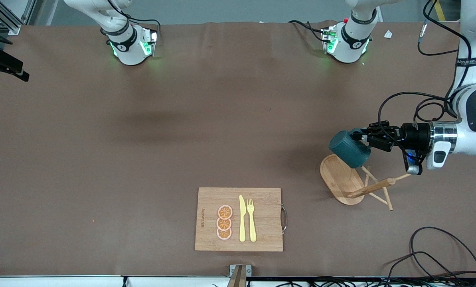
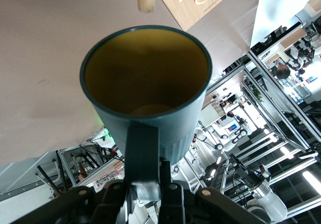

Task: Pass cup and hang on rack
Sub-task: 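Slide the mug handle onto a rack peg with the left gripper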

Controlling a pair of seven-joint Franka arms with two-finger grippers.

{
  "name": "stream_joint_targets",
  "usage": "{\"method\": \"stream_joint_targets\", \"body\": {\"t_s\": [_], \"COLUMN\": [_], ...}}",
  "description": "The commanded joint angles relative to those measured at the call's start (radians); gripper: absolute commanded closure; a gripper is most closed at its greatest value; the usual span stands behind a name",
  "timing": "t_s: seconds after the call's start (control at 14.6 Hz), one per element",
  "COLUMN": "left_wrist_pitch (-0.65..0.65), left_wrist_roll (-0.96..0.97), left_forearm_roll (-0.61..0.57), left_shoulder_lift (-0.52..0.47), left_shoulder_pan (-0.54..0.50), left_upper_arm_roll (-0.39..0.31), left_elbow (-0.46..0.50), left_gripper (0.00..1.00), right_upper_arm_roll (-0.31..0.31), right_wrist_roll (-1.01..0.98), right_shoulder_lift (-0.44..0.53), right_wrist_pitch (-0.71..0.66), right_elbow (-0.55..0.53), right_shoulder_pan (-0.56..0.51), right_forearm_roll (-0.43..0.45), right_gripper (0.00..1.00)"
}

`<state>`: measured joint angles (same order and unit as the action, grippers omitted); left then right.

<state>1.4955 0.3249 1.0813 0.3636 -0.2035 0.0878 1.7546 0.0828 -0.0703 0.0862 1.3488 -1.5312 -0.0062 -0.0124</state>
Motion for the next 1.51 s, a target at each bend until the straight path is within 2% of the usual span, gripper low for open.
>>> {"method": "stream_joint_targets", "body": {"t_s": [0.0, 0.82, 1.44], "left_wrist_pitch": [-0.011, -0.032, -0.034], "left_wrist_roll": [-0.029, -0.090, -0.159], "left_forearm_roll": [0.008, 0.006, 0.003], "left_shoulder_lift": [0.018, 0.093, 0.127], "left_shoulder_pan": [-0.016, -0.083, -0.109], "left_upper_arm_roll": [0.006, 0.006, 0.006], "left_elbow": [-0.012, -0.078, -0.084], "left_gripper": [0.99, 0.99, 0.98], "right_upper_arm_roll": [-0.008, -0.014, -0.014], "right_wrist_roll": [0.001, 0.015, 0.014], "right_shoulder_lift": [0.020, 0.020, 0.018], "right_wrist_pitch": [0.001, 0.000, 0.007], "right_elbow": [-0.013, -0.018, -0.018], "right_shoulder_pan": [0.002, -0.001, -0.001], "right_forearm_roll": [0.012, 0.012, 0.034], "right_gripper": [0.00, 0.00, 0.00]}}
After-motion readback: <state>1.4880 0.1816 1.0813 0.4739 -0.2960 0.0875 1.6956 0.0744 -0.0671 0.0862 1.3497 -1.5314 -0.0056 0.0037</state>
